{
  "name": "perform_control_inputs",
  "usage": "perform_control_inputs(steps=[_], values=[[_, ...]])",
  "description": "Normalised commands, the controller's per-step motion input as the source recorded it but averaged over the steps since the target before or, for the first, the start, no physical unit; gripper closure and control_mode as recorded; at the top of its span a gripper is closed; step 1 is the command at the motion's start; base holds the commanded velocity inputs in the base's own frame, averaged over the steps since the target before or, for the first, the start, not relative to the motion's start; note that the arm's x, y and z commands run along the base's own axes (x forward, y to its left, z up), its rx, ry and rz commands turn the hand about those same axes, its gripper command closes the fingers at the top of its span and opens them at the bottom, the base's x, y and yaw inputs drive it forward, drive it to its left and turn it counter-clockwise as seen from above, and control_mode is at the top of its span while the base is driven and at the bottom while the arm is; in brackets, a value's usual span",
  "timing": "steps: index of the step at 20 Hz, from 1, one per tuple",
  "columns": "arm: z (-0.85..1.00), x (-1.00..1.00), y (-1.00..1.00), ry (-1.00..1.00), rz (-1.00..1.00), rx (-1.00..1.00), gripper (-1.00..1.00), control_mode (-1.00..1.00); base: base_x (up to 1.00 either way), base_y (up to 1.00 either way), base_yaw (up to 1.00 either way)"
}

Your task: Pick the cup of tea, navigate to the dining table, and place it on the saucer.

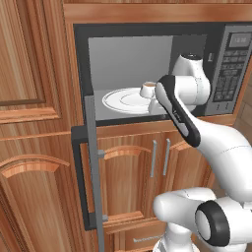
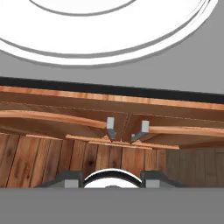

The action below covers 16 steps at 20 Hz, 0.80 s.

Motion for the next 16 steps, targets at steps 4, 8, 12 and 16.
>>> perform_control_inputs(steps=[4,8,12,16], values=[[-0.01,-0.05,0.02,-0.02,0.0,-0.01,-1.0,-1.0,0.0,0.0,0.0],[0.03,-0.22,-0.02,-0.47,0.0,-0.02,-1.0,-1.0,0.0,0.0,0.0],[0.35,-0.01,-0.02,-0.51,-0.03,0.01,-1.0,-1.0,0.0,0.0,0.0],[0.36,0.01,0.0,-0.46,-0.04,0.03,-1.0,-1.0,0.0,0.0,0.0]])
